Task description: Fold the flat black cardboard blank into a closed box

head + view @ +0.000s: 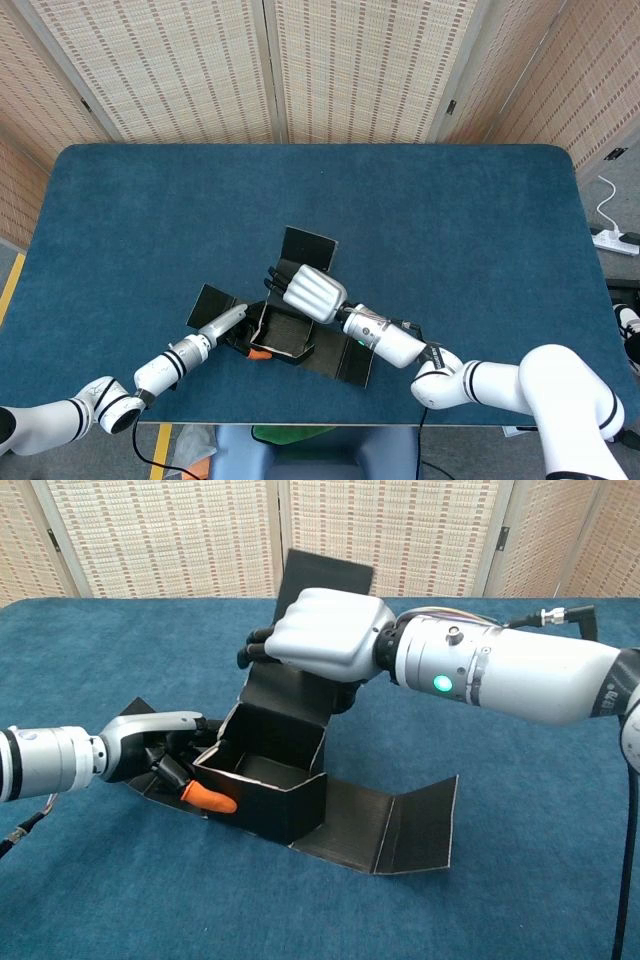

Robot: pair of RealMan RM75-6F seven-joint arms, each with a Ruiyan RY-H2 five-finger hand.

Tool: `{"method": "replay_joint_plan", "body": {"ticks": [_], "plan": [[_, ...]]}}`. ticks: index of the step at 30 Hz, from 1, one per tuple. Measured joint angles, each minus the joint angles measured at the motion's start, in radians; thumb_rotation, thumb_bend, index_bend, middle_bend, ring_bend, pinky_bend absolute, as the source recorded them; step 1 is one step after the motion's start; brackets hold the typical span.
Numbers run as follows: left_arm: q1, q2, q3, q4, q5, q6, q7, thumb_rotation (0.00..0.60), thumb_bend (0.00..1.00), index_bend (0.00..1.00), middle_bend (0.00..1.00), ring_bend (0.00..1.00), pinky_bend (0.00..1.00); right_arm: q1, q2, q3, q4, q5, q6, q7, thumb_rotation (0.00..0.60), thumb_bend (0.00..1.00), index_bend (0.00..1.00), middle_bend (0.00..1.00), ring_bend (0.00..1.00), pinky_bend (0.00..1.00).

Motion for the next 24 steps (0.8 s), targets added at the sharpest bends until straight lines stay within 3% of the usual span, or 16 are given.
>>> {"method": "replay_joint_plan", "body": {"ticks": [4, 13, 18, 24], "plan": [[0.009, 0.0, -0.004, -0.003, -0.018, 0.009, 0.01, 0.6, 0.21, 0.44, 0.43, 0.66, 0.86, -0.025, 0.007, 0.009, -0.026, 0.041, 0.0, -0.009, 0.6, 0.2, 0.0, 0.0, 0.68, 1.0], [0.027, 0.042, -0.004, -0.028, -0.038, 0.017, 0.021, 0.6, 0.21, 0.42, 0.42, 0.66, 0.86, -0.081, 0.086, 0.017, -0.148, 0.053, 0.04, 0.021, 0.6, 0.2, 0.0, 0.0, 0.68, 1.0], [0.04, 0.08, -0.006, -0.057, -0.042, 0.024, -0.057, 0.6, 0.21, 0.42, 0.42, 0.66, 0.86, -0.151, 0.193, 0.012, -0.272, -0.012, 0.158, 0.132, 0.6, 0.2, 0.0, 0.0, 0.68, 1.0], [0.053, 0.142, -0.006, -0.101, -0.014, 0.047, -0.268, 0.6, 0.21, 0.42, 0.42, 0.66, 0.86, -0.267, 0.294, 0.007, -0.353, -0.1, 0.358, 0.343, 0.6, 0.2, 0.0, 0.0, 0.68, 1.0]]}}
